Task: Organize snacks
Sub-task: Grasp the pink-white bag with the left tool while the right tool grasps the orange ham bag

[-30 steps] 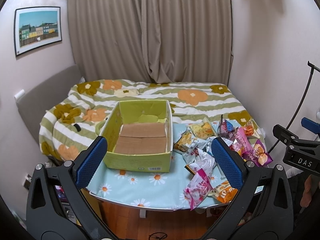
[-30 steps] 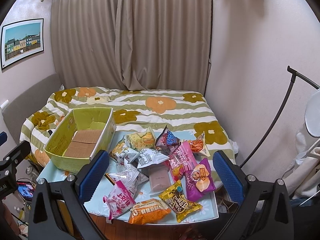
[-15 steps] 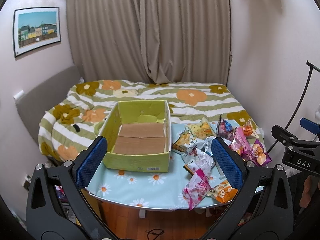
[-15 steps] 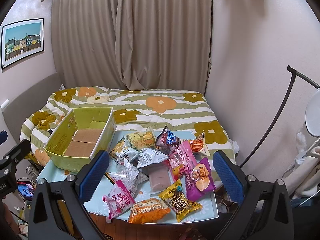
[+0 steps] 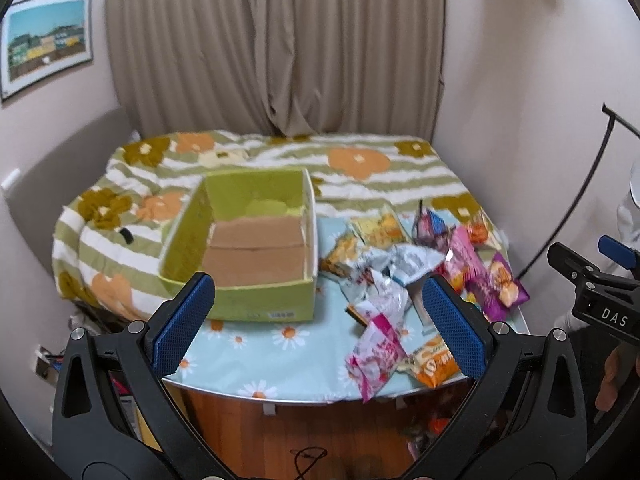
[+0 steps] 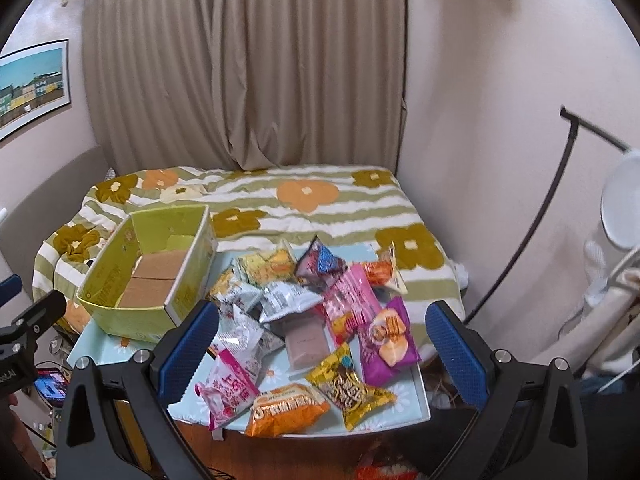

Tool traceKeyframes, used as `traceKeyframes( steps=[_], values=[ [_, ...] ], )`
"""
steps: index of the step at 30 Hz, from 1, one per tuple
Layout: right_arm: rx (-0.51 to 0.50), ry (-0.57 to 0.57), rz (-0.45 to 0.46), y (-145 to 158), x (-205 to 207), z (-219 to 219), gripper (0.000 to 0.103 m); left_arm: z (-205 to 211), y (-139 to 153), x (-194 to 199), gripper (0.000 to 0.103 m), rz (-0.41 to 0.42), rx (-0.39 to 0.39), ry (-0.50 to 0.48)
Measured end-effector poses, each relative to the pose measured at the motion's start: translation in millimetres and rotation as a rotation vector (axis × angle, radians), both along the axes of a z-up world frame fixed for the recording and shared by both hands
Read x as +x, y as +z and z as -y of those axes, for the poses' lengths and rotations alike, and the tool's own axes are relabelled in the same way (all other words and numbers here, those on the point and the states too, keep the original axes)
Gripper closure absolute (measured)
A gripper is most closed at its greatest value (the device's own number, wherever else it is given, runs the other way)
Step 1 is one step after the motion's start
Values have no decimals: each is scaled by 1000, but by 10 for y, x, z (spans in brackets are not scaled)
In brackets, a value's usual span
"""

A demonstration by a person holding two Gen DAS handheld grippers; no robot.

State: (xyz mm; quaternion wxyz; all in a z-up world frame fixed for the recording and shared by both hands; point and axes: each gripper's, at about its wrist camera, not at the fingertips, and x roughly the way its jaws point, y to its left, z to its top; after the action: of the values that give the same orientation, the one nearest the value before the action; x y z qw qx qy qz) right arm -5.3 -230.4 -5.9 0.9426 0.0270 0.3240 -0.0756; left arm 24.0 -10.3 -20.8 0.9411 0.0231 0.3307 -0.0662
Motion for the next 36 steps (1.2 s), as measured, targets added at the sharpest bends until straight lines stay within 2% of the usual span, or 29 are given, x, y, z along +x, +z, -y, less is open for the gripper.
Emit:
traceKeyframes(
  steps=[6, 12, 19, 24, 28, 31, 34, 36],
  values=[
    [44, -63, -97, -344, 33, 74, 0, 82, -447, 244, 0, -112, -14, -87],
    [114, -110, -196, -852, 87, 56, 0, 212, -1079, 498, 0, -233, -34, -216],
    [227, -154, -287, -1429, 225, 56, 0, 366, -1822, 767, 0, -352, -17, -331],
    [307, -176, -343, -1837, 330, 71, 0, 477, -2192, 908, 2, -409, 6, -401],
    [348, -170, -376, -2042, 403, 35, 0, 595, -2447, 980, 12, -458, 26, -454],
    [368, -158, -388, -2142, 453, 1, 0, 633, -2565, 1007, 22, -493, 19, -471],
    [389, -159, -400, -2261, 522, -1, 0, 665, -2662, 1018, 27, -517, -3, -491],
    [396, -158, -408, -2299, 538, -7, 0, 688, -2709, 1018, 37, -537, -18, -506]
  ],
)
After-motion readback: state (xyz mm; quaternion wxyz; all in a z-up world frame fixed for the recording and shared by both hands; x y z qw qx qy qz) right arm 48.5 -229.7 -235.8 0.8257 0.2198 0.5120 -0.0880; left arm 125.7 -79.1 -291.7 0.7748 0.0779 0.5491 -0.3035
